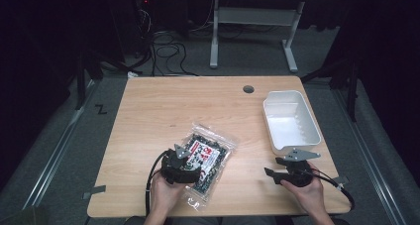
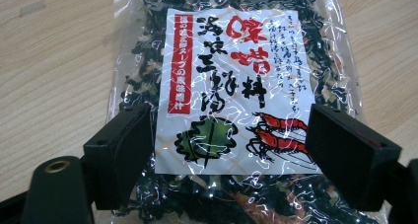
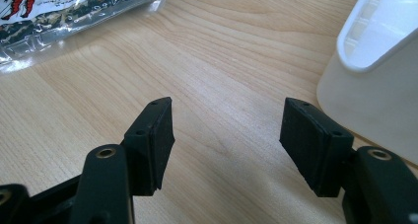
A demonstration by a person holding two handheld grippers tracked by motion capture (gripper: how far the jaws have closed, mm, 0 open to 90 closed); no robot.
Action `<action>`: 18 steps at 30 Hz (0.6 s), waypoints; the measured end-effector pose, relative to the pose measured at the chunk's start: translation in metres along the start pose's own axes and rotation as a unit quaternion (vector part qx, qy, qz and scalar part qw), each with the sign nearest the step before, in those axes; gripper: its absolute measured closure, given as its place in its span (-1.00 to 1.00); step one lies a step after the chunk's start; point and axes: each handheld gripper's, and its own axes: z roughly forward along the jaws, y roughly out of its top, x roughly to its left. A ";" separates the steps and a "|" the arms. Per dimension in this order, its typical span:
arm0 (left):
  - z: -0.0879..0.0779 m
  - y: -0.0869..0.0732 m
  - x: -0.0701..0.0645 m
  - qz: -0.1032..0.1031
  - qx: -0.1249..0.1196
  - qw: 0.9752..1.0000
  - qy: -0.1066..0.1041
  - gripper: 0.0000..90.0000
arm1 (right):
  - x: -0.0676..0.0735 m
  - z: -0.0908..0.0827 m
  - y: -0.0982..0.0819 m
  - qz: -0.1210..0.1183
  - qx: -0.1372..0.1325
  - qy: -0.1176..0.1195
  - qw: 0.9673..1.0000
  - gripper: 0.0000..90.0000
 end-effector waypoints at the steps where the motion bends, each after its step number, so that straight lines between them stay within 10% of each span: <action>1: 0.001 0.000 0.000 0.000 0.002 1.000 0.000 -0.59 | 0.000 0.000 0.000 0.000 0.000 0.000 1.000 -0.15; 18: 0.013 0.003 0.007 -0.042 0.022 0.999 0.016 -0.66 | -0.001 0.002 -0.001 0.001 0.003 -0.002 1.000 -0.14</action>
